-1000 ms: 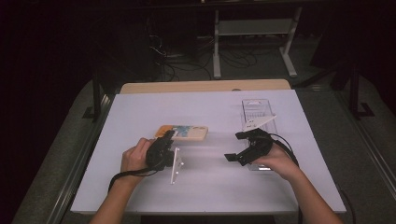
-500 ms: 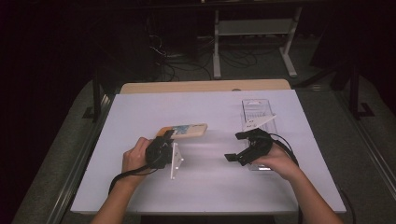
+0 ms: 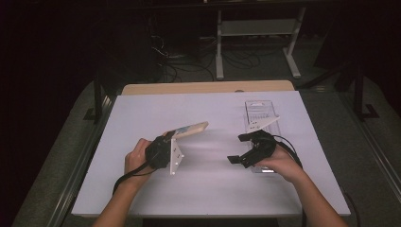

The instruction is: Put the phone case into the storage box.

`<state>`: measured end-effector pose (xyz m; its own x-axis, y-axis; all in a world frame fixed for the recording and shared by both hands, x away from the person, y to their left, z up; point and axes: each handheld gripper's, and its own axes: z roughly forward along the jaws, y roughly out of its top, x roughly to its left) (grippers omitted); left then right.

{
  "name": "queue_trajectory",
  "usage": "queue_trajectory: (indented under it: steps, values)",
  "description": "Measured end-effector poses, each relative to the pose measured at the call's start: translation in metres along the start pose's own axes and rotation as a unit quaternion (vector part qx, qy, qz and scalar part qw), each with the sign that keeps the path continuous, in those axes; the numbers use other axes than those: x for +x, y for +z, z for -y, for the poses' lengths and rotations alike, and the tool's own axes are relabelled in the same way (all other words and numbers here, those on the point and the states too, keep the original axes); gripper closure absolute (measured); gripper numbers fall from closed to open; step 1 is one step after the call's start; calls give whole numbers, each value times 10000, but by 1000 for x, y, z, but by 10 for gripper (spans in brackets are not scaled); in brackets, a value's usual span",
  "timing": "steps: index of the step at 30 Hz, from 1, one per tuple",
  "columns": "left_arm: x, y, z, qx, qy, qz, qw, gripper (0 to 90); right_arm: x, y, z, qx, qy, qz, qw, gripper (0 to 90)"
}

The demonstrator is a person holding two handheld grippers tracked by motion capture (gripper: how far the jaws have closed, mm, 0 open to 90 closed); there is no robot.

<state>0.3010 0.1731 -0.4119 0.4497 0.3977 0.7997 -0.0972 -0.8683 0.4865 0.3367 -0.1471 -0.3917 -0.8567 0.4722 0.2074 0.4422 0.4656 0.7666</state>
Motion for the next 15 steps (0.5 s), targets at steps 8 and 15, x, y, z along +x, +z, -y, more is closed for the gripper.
queue_trajectory:
  steps: [8, 15]
  values:
    - [7, 1, 1, 60, -407, 190, 9990, 791, 0, 0, 0, 0, 6, -3, 10000, 16]
    - [12, 2, 2, 69, -961, 359, 9947, 792, 0, 0, 0, 7, 3, -8, 10000, 16]
